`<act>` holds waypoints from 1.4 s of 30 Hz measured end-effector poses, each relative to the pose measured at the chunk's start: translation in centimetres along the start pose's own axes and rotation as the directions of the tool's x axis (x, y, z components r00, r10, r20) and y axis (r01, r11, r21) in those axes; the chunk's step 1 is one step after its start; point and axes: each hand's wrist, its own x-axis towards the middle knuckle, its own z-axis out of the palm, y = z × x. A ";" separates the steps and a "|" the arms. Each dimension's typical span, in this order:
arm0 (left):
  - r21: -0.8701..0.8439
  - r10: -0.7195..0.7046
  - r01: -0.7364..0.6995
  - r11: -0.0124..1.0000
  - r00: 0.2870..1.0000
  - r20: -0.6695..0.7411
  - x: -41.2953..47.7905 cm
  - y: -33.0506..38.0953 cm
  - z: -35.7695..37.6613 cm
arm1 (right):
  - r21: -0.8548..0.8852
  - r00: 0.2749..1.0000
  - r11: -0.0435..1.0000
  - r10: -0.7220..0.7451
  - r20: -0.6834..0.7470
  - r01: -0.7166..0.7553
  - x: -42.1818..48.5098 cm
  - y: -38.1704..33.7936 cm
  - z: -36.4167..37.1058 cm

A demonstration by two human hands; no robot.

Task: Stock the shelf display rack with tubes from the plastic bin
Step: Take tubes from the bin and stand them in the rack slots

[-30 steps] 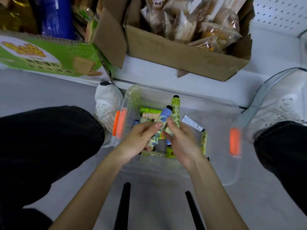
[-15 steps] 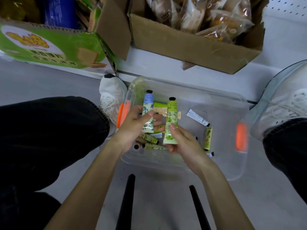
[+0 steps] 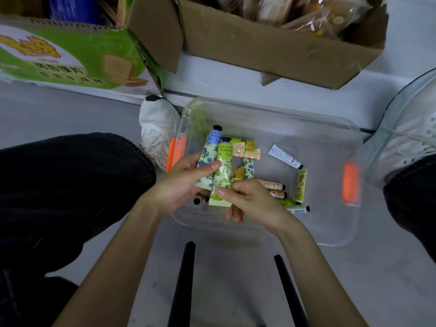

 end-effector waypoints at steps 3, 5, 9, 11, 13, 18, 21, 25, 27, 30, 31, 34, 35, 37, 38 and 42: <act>0.042 0.000 -0.001 0.999 1.000 0.003 -0.3 -0.3 -0.2 | -0.131 1.000 0.991 0.030 0.007 -0.029 0.8 0.4 0.6; 0.069 0.002 -0.001 0.998 1.000 -0.018 -0.2 -0.6 -0.1 | -0.172 0.999 0.984 0.041 0.023 -0.036 1.3 0.8 0.7; 0.030 0.036 -0.032 0.999 0.988 -0.147 -0.2 -0.6 -1.2 | -0.132 0.997 0.989 0.073 -0.009 -0.073 2.6 2.4 -1.8; -0.007 0.048 -0.051 0.999 0.980 -0.193 -0.4 -0.2 -2.2 | -0.069 0.984 0.986 0.146 -0.106 -0.153 3.7 3.9 -3.8; -0.025 0.046 -0.053 0.998 0.974 -0.222 -0.5 0.4 -3.1 | -0.027 0.963 0.971 0.230 -0.140 -0.236 5.1 5.6 -5.1; -0.057 0.013 -0.027 0.998 0.972 -0.235 -0.4 0.7 -4.4 | 0.053 0.915 0.937 0.348 -0.207 -0.344 8.4 8.7 -5.1; -0.094 0.005 -0.029 0.995 0.968 -0.252 -0.5 0.4 -4.6 | 0.049 0.894 0.924 0.380 -0.237 -0.379 10.2 10.4 -4.2; -0.160 -0.001 -0.050 0.986 0.953 -0.304 -0.8 0.3 -5.2 | -0.026 0.876 0.908 0.396 -0.276 -0.419 11.5 11.9 -3.0; -0.175 0.004 -0.064 0.983 0.946 -0.323 -0.8 0.2 -5.5 | 0.005 0.869 0.912 0.391 -0.304 -0.409 11.9 12.1 -2.7; -0.175 0.008 -0.071 0.982 0.942 -0.337 -0.8 0.2 -5.5 | 0.104 0.875 0.919 0.393 -0.282 -0.380 12.2 12.5 -2.2; -0.175 0.009 -0.072 0.982 0.941 -0.337 -0.7 0.2 -5.5 | 0.127 0.873 0.919 0.395 -0.286 -0.374 12.3 12.6 -2.0; -0.172 0.010 -0.073 0.982 0.941 -0.339 -0.7 0.1 -5.4 | 0.175 0.880 0.920 0.388 -0.272 -0.351 12.4 12.7 -2.0; -0.175 0.010 -0.074 0.982 0.940 -0.341 -0.7 0.1 -5.4 | 0.176 0.883 0.917 0.393 -0.257 -0.357 12.4 12.7 -2.1; -0.189 0.002 -0.073 0.979 0.937 -0.349 -0.8 0.0 -5.4 | 0.162 0.882 0.910 0.410 -0.231 -0.381 12.3 13.0 -2.2; -0.197 -0.003 -0.072 0.978 0.935 -0.355 -0.9 -0.1 -5.5 | 0.141 0.879 0.908 0.417 -0.233 -0.394 12.4 13.1 -2.2; -0.207 -0.012 -0.067 0.976 0.934 -0.357 -1.0 -0.1 -5.6 | 0.045 0.874 0.911 0.406 -0.267 -0.410 12.7 13.3 -1.8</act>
